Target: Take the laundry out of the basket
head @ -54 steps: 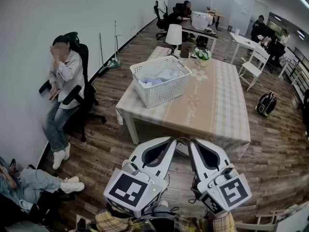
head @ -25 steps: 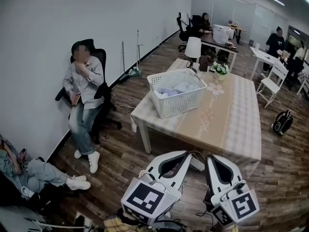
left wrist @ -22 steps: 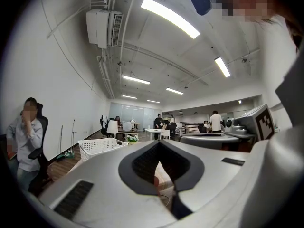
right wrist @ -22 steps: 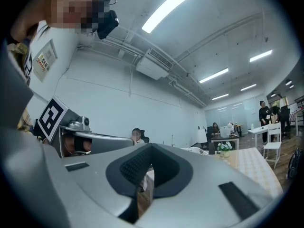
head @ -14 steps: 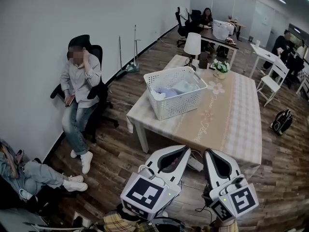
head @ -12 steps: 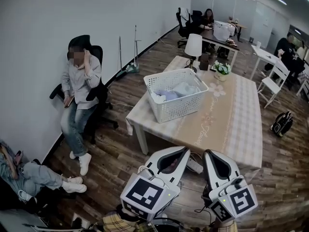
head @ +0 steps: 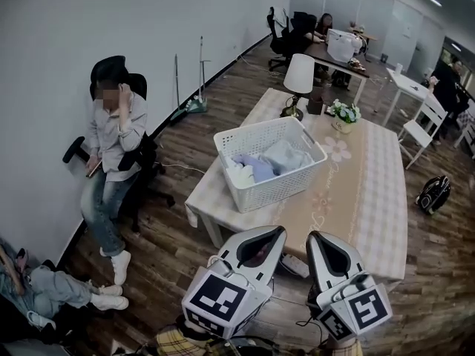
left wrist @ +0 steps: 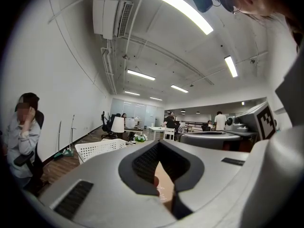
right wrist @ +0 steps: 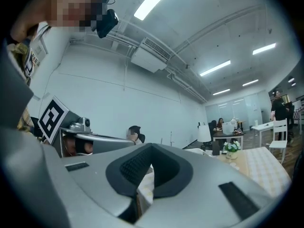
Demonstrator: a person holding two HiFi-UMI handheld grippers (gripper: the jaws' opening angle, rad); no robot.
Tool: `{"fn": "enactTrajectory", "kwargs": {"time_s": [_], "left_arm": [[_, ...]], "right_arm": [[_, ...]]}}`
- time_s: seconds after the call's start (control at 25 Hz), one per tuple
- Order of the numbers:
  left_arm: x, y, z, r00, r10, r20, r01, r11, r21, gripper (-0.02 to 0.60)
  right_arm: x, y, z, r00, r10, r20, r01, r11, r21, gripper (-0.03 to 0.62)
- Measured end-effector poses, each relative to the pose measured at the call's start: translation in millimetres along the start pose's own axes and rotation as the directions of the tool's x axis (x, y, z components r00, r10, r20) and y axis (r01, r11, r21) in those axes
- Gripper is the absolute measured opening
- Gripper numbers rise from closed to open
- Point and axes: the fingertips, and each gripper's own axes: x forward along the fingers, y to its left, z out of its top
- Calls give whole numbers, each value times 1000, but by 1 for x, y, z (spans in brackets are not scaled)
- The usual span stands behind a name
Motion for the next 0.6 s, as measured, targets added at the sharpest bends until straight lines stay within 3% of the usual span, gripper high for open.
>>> {"fn": "enactTrajectory", "kwargs": {"time_s": [0.2, 0.6], "left_arm": [[22, 37, 3, 1000, -10, 5, 10, 1000, 27, 14], [56, 85, -3, 1000, -13, -27, 12, 999, -34, 14]], "right_arm": [[37, -14, -4, 1000, -16, -15, 16, 1000, 1, -6], [85, -46, -13, 998, -51, -43, 52, 999, 17, -6]]}}
